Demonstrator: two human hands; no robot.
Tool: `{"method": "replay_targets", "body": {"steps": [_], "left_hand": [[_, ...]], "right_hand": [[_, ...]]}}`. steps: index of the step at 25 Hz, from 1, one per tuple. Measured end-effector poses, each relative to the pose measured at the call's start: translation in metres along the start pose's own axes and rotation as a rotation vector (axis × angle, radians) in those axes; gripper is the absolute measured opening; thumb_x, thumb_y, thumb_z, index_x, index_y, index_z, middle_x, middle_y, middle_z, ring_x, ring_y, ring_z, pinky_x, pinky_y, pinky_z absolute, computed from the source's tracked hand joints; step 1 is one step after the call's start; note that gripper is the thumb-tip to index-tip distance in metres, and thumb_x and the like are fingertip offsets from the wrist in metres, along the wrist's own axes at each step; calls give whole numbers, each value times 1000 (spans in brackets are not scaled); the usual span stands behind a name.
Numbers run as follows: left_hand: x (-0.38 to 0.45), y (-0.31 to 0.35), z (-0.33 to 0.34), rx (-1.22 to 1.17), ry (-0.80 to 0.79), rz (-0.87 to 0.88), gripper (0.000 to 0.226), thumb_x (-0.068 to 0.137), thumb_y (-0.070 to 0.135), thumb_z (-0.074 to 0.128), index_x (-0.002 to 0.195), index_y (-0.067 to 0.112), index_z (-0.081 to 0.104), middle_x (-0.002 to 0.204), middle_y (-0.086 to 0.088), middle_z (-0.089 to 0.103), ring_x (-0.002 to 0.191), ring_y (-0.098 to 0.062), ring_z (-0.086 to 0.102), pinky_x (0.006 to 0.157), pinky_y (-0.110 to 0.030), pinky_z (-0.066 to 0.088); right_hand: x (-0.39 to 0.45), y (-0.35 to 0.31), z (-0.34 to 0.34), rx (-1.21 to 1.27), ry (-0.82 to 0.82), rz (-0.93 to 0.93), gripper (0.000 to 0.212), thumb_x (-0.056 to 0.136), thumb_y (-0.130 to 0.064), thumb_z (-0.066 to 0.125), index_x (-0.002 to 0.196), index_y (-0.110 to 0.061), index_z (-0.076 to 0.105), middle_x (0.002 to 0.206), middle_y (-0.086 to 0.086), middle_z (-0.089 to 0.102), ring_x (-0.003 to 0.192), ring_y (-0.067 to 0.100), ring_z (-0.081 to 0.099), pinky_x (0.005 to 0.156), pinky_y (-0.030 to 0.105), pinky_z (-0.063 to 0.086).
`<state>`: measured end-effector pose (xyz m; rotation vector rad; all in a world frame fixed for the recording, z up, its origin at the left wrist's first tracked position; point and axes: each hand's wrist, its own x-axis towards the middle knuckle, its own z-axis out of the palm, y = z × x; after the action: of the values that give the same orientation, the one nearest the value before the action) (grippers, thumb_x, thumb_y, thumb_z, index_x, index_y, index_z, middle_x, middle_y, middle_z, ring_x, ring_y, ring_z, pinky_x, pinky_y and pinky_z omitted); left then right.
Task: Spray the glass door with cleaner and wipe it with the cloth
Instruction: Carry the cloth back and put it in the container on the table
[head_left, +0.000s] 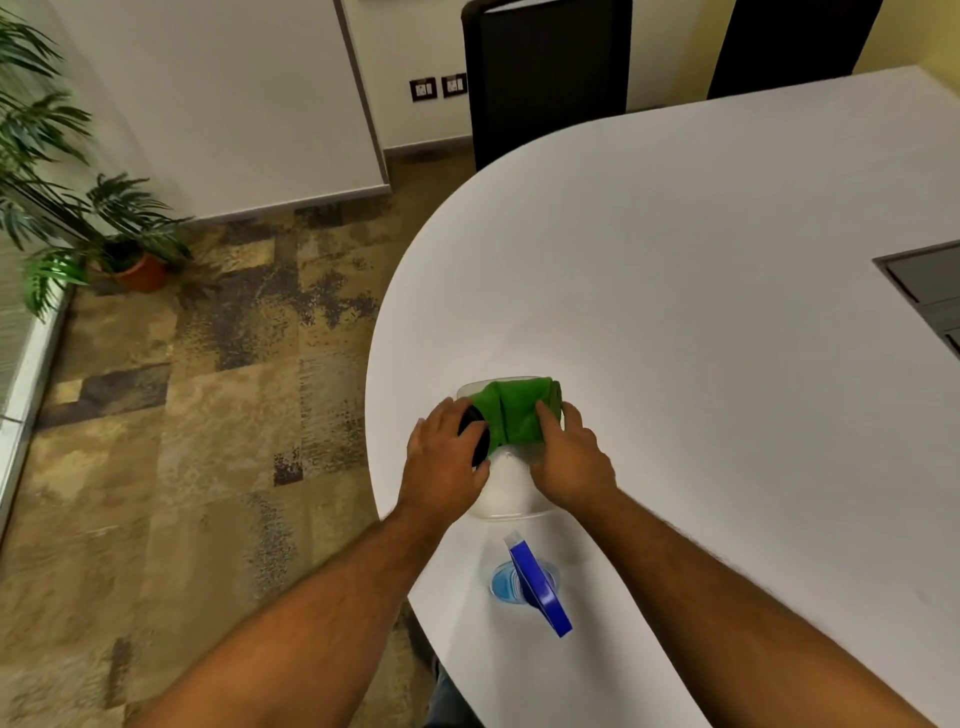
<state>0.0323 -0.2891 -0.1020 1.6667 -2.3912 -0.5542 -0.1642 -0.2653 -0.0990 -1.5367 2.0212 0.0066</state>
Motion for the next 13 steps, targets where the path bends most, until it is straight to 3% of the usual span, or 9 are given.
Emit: {"method": "replay_targets", "body": {"steps": [3,5,7,10,13], "left_hand": [[4,-1,5,-51,-126,-84,61,96,18,74,154,23,54,174,-2,30,145,-30,45,108,-47,58],[5,-1,7,-75,-159,-100,68,94,11,74,157,23,50,175,0,24,141,-30,49,106,-45,59],[7,-2,5,-70,-174,-90,73,92,11,76,159,23,49,176,1,22,140,-31,50,107,-45,59],[4,-2,2,-66,-135,-84,75,90,13,78,158,23,50,177,-2,23,155,-33,36,118,-49,51],[-15,6,3,-132,-77,-38,73,90,10,78,157,21,53,179,-3,25,168,-31,15,130,-47,34]], "right_hand": [[7,4,-1,-65,-56,-9,92,99,-24,61,171,-39,6,155,13,42,127,37,60,102,51,57],[11,7,-2,-72,-96,-17,93,100,-20,59,171,-41,4,148,13,45,122,36,63,99,50,58],[17,12,-6,-23,-138,-44,89,101,-17,57,171,-39,7,151,15,43,127,38,60,105,50,55],[12,24,-8,236,-24,-118,71,104,-9,59,167,-27,35,170,17,31,150,39,44,124,43,38],[-16,43,-1,435,195,-123,55,101,-4,64,151,-27,61,170,8,36,154,30,39,120,30,31]]}}
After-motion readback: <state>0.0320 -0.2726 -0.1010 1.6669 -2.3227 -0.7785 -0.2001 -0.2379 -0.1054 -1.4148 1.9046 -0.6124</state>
